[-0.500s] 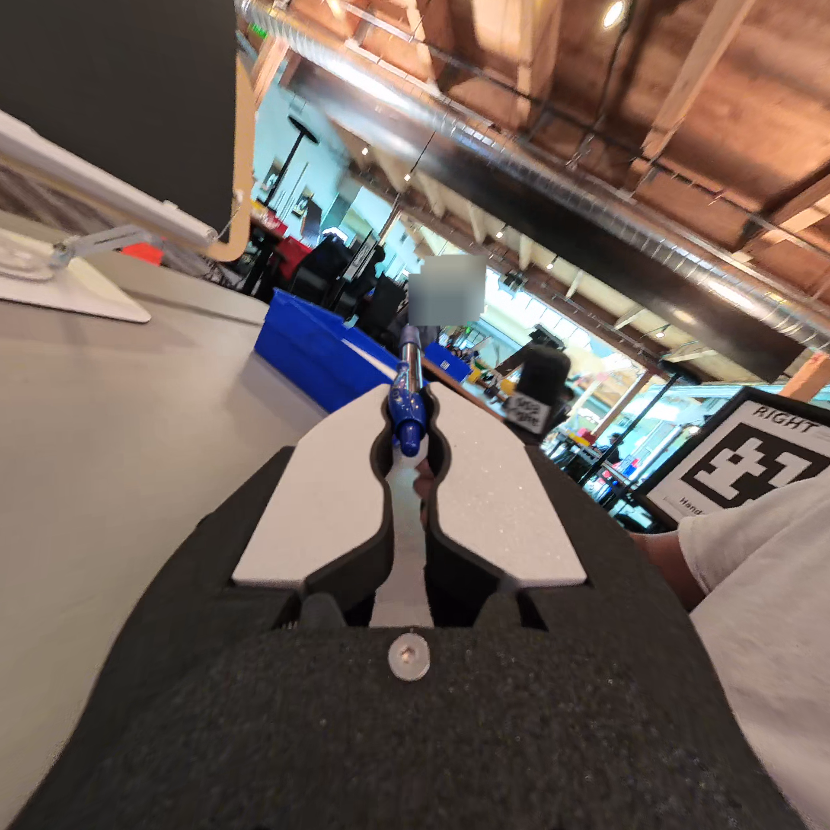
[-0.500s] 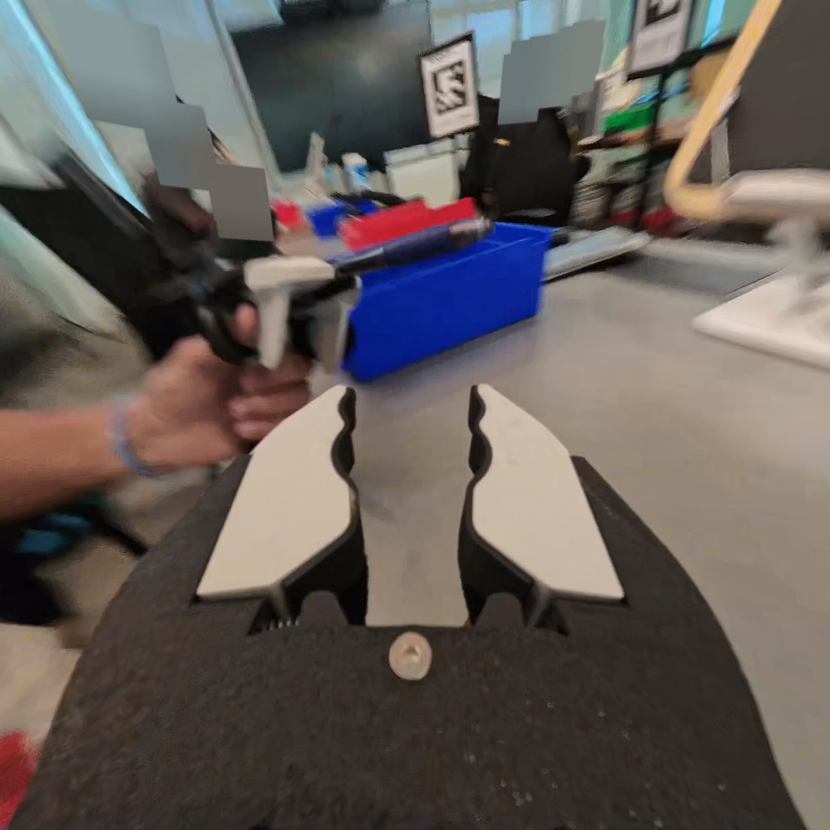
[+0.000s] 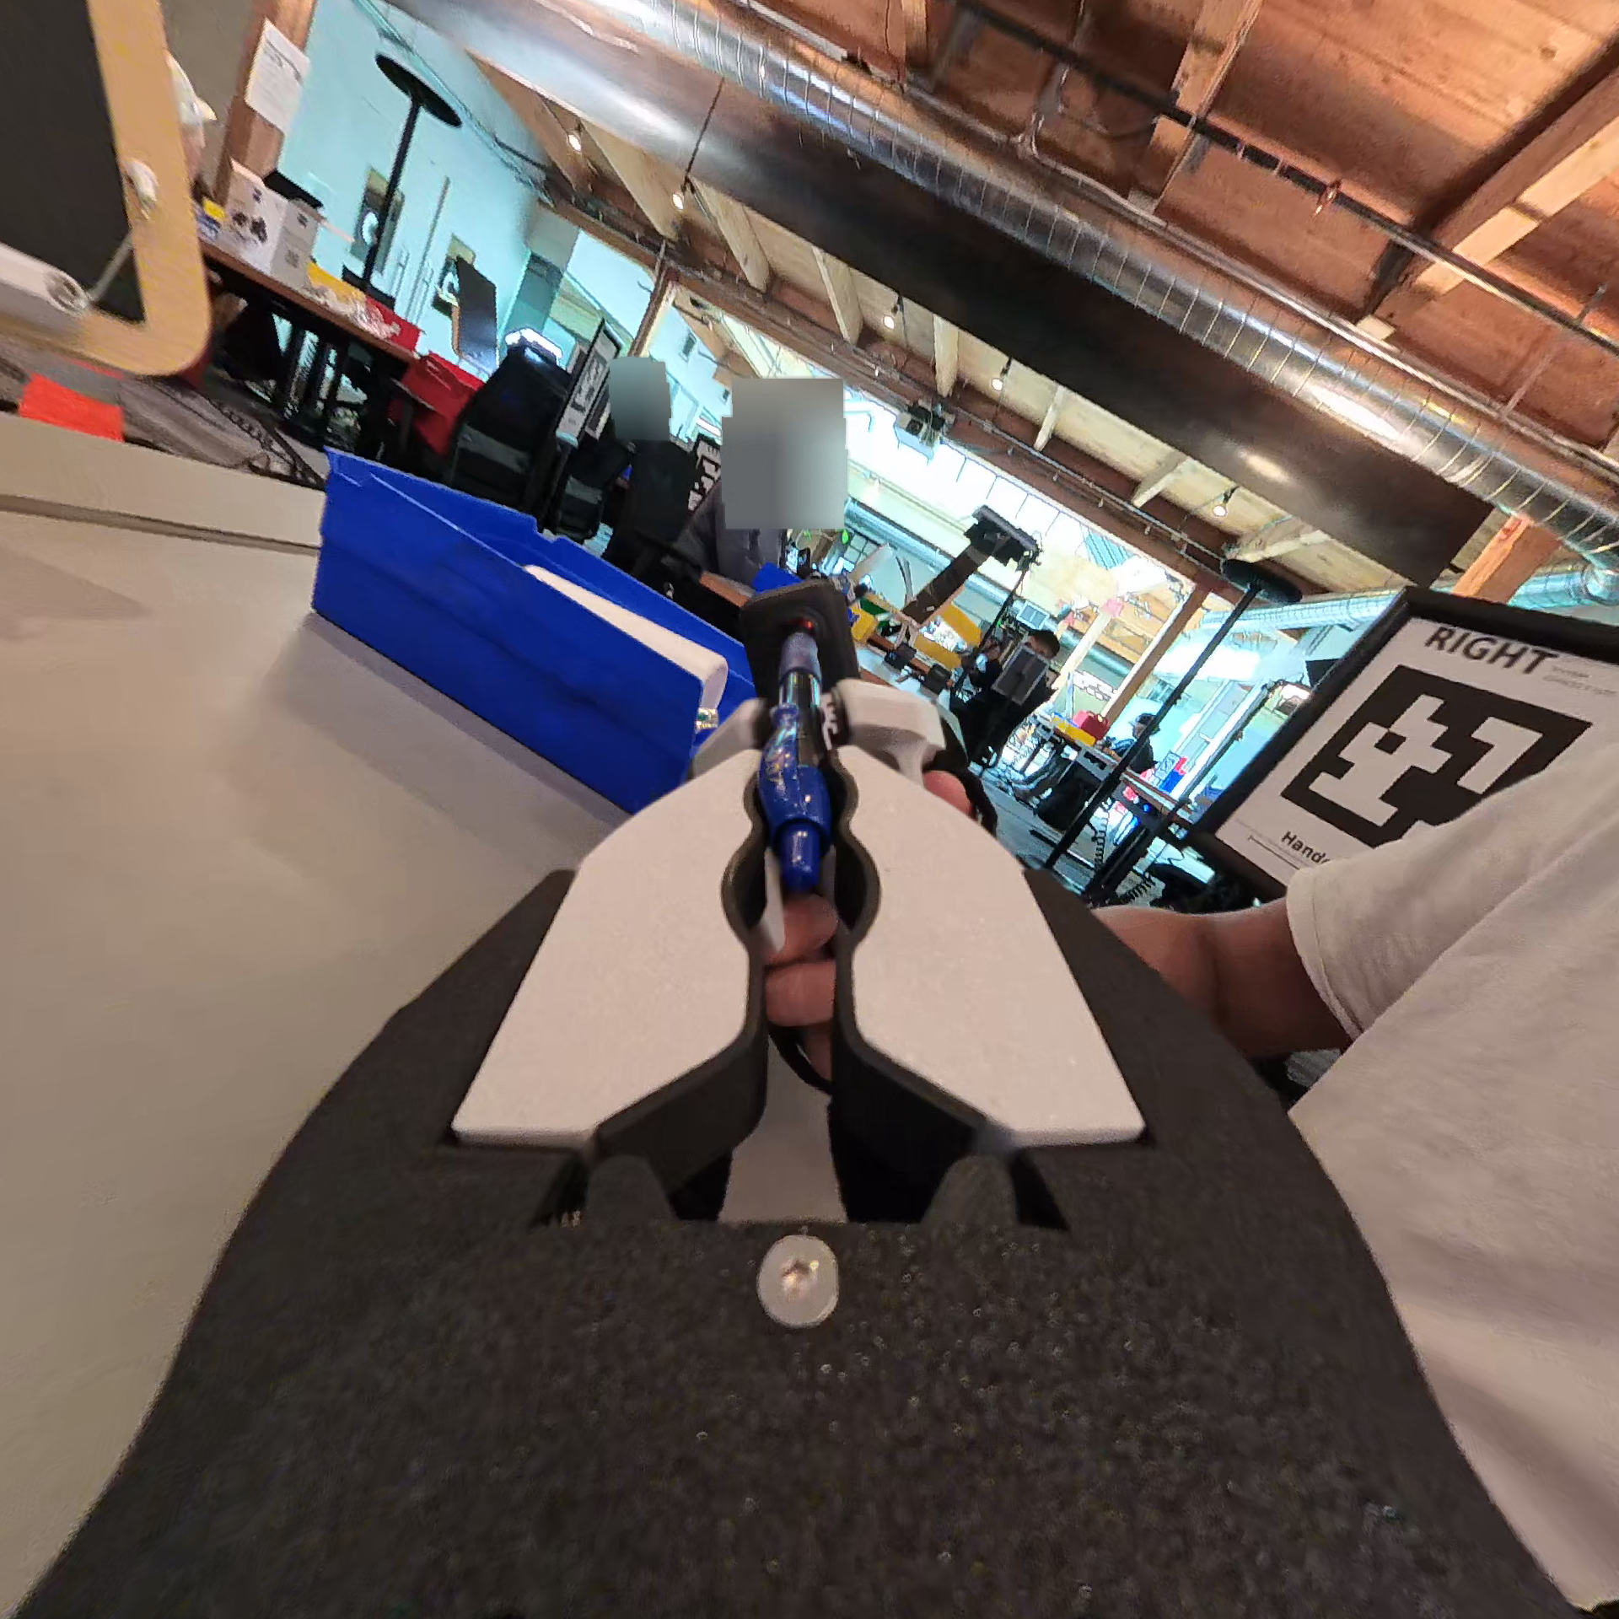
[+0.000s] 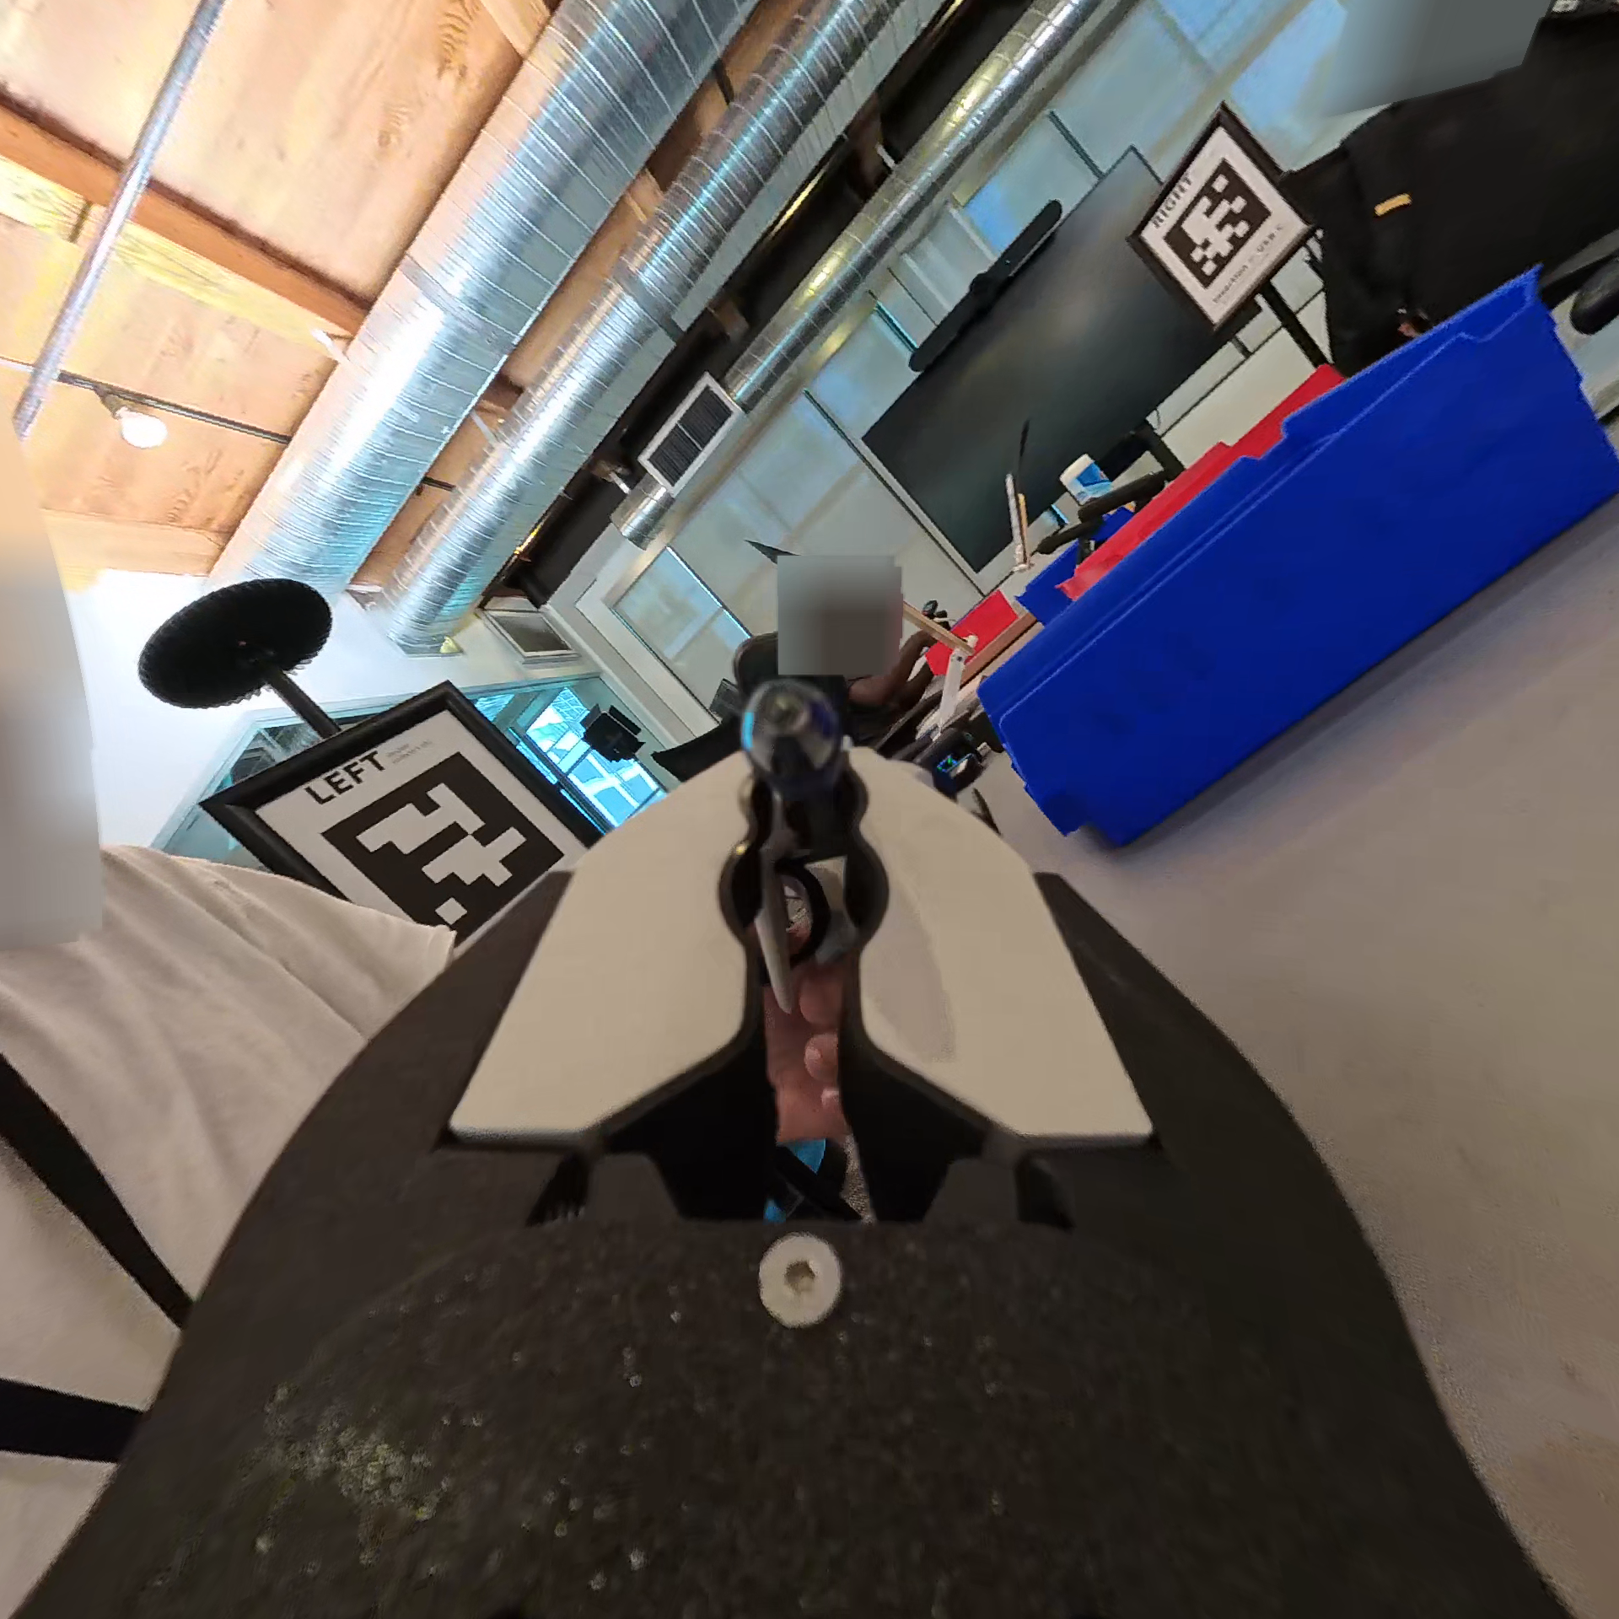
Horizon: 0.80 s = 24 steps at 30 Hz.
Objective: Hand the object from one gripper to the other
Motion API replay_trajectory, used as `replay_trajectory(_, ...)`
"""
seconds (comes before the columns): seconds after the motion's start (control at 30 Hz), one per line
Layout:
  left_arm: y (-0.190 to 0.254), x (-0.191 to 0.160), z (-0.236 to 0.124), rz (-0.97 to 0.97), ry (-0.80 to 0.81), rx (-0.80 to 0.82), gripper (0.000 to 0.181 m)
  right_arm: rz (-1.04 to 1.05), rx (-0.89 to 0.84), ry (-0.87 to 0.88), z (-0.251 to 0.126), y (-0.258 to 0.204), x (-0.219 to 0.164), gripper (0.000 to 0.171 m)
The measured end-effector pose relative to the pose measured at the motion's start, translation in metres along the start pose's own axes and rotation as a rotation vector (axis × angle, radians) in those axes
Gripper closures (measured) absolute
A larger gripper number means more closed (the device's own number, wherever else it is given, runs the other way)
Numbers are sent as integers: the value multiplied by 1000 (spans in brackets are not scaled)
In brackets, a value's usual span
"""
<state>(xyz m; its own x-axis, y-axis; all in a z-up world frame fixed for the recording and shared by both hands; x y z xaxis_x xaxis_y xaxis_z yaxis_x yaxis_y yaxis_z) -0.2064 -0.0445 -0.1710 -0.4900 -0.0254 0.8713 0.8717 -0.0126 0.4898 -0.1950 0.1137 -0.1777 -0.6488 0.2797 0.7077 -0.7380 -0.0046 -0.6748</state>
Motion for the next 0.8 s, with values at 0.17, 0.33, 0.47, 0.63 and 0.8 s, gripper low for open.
replay_trajectory(0.17, -2, -2, 2, -6, -37, 10, 172, 17, 3, -53, -4, 5, 1, 161)
replay_trajectory(0.33, -5, 1, -4, 20, -96, 43, 157, 8, -21, -60, -8, 9, 4, 161)
replay_trajectory(0.47, -14, 11, -31, 96, -243, 13, 140, -56, -108, -170, -17, 13, 7, 161)
replay_trajectory(0.63, -21, 4, -50, 108, -425, -183, 118, 204, 252, -559, -8, 12, -11, 161)
replay_trajectory(0.8, 12, -6, -21, 218, -451, -279, 86, 461, 506, -727, 3, 8, -37, 161)
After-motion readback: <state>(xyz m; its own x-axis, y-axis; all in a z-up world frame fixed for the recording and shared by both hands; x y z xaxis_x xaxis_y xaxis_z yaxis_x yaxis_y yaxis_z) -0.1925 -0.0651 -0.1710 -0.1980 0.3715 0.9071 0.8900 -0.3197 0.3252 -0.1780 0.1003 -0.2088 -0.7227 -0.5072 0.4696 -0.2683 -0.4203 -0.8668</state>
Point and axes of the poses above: each gripper's, where its closed fingertips meet, z out along the fingers, x out of its top, y = z × x across the jaws, the point moved 9 cm from there along -z, back along the fingers, and after that the axes turned 12 degrees about -y, right-handed, at the moved point
